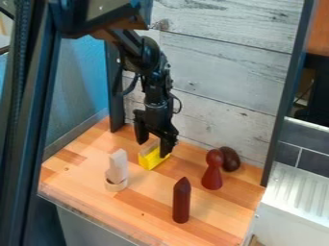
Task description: Put the yellow block on top of the tower
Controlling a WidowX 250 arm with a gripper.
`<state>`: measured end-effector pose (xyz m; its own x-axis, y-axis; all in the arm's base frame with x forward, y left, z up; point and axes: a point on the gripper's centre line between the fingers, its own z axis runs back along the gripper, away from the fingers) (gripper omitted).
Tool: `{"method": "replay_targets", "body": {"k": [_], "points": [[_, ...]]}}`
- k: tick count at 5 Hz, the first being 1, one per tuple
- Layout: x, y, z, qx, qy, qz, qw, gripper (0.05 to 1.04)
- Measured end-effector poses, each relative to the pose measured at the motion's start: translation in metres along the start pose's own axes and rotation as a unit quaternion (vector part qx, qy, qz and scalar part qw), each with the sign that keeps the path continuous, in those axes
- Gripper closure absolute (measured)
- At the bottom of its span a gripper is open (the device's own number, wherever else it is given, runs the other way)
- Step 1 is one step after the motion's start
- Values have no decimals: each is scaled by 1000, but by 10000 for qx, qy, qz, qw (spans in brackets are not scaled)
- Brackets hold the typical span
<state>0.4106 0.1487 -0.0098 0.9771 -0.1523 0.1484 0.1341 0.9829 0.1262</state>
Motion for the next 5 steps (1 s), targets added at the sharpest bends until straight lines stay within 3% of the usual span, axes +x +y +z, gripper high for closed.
{"method": "replay_targets", "body": {"k": [3,4,5], "points": [[-1,17,-22,-240,353,90,9990,122],[1,19,-22,-307,352,76,9989,420],[-2,20,-21,-483,322,141,9982,539]]}}
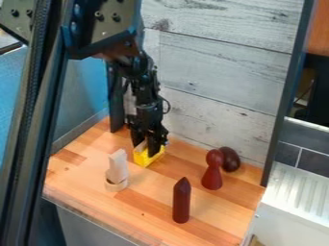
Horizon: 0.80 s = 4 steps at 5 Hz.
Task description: Put the yellow block on top of the tower
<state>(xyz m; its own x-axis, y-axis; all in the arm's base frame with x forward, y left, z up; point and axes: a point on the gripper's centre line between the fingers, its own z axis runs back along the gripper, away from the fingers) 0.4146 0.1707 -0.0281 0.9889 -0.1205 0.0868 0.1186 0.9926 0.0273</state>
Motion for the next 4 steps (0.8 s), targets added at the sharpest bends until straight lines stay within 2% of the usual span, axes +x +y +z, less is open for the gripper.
{"method": "replay_targets", "body": {"k": [1,2,3,4], "points": [[-5,-2,8,113,-121,67,9998,539],[0,-7,55,162,-614,154,9979,539],[-5,-10,81,197,-782,139,9966,539],[-12,-13,89,208,-787,77,9967,539]]}}
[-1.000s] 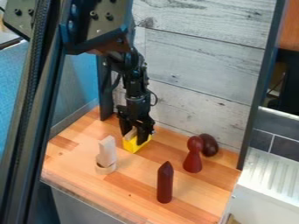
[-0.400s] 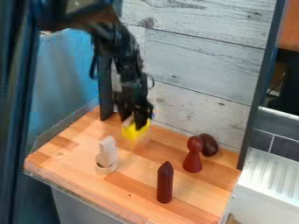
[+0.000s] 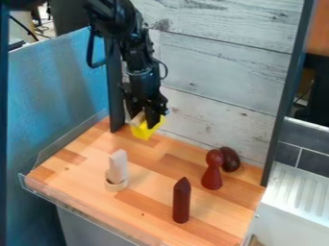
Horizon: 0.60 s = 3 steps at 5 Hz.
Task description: Put the yellow block on top of the tower
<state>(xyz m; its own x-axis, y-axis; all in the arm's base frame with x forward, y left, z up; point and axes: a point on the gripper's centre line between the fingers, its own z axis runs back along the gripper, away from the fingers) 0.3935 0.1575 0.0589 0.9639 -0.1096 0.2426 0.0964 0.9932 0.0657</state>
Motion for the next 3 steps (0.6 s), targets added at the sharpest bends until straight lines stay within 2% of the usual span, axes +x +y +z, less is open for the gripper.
{"method": "replay_targets", "body": {"k": [2,3], "points": [[-17,1,3,-65,396,-37,9992,539],[-26,7,15,-4,393,-34,9992,539]]}}
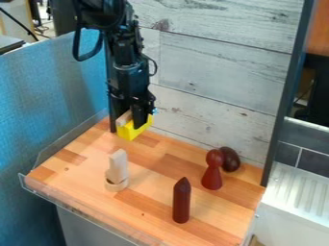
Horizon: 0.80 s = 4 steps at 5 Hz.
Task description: Put the yellow block on top of the tower
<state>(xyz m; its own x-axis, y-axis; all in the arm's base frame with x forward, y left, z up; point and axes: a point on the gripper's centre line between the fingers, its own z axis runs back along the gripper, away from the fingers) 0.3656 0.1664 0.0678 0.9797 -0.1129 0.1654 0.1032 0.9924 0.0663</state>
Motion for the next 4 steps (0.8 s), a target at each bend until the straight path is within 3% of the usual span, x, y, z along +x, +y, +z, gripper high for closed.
{"method": "replay_targets", "body": {"k": [2,4], "points": [[-22,2,13,3,31,-9,10000,539],[-28,8,9,229,140,162,9995,539]]}}
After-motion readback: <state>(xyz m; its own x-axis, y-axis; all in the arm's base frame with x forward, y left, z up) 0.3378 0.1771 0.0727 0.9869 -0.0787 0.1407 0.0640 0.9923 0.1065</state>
